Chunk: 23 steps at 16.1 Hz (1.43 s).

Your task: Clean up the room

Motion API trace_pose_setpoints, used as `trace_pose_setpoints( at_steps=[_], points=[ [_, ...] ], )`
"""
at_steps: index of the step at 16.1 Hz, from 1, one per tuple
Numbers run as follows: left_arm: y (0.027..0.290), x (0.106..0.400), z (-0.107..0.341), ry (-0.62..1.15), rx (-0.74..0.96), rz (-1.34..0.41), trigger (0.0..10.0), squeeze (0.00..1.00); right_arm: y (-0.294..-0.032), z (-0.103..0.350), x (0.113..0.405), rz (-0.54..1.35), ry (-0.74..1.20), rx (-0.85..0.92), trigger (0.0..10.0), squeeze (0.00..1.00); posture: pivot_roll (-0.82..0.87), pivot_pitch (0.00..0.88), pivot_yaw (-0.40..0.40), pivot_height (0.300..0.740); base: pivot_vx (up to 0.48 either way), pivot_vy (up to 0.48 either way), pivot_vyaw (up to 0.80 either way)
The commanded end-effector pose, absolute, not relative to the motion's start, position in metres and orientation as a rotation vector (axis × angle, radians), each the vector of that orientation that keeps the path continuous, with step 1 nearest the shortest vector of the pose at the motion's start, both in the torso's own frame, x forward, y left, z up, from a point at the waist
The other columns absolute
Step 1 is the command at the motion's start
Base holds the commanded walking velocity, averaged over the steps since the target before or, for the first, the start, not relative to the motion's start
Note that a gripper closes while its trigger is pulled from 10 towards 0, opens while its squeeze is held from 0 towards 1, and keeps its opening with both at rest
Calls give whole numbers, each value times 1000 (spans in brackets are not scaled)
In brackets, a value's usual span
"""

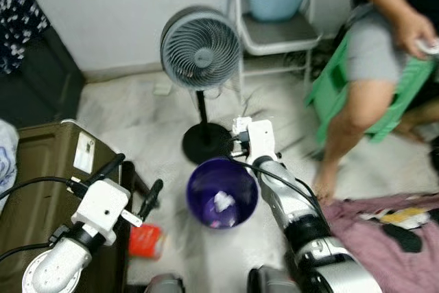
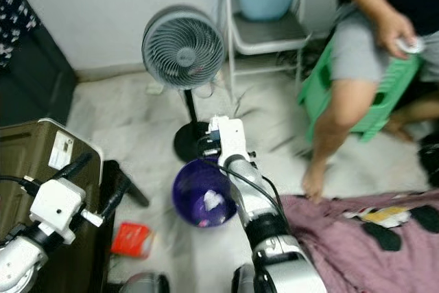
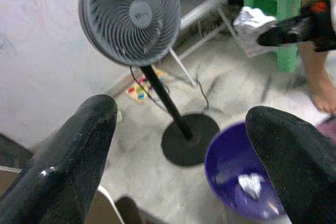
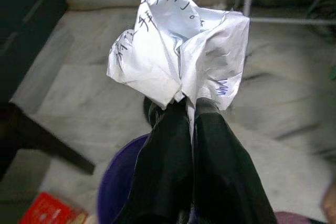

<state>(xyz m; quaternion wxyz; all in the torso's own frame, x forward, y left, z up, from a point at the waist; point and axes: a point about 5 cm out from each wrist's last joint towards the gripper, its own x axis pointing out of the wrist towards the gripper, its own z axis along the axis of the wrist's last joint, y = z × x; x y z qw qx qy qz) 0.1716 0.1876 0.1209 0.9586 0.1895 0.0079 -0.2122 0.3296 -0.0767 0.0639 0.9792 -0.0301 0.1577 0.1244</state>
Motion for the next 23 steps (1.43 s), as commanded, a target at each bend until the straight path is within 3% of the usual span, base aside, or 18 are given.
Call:
trace_pose_setpoints(
  at_steps=[1,7,10,13,17,18,19,23],
  points=[
    [185,168,123,37,379,-453,10000,0,-69,64,332,255,326,-49,10000,0,165,238,131,740,0,0,0],
    [189,157,138,79,390,-521,10000,0,-45,68,338,229,321,-38,10000,0,224,288,203,740,0,0,0],
    [195,150,141,115,406,-519,10000,0,-49,66,340,118,343,-65,10000,0,244,297,205,740,0,0,0],
    [197,149,142,130,406,-515,10000,0,-62,54,337,-41,449,21,10000,0,231,297,200,740,0,0,0],
    [197,150,142,132,400,-526,10000,0,-60,41,326,-76,514,63,10000,0,221,294,206,740,0,0,0],
    [197,151,141,134,399,-529,10000,0,-56,38,323,-67,507,56,10000,478,216,291,209,740,0,0,0],
    [197,152,141,133,398,-533,10000,0,-54,38,321,-65,502,53,10000,667,216,288,212,740,0,0,0],
    [199,153,140,134,402,-534,10000,0,-52,45,326,-60,467,81,10000,667,220,272,216,740,0,0,0]
  ],
)
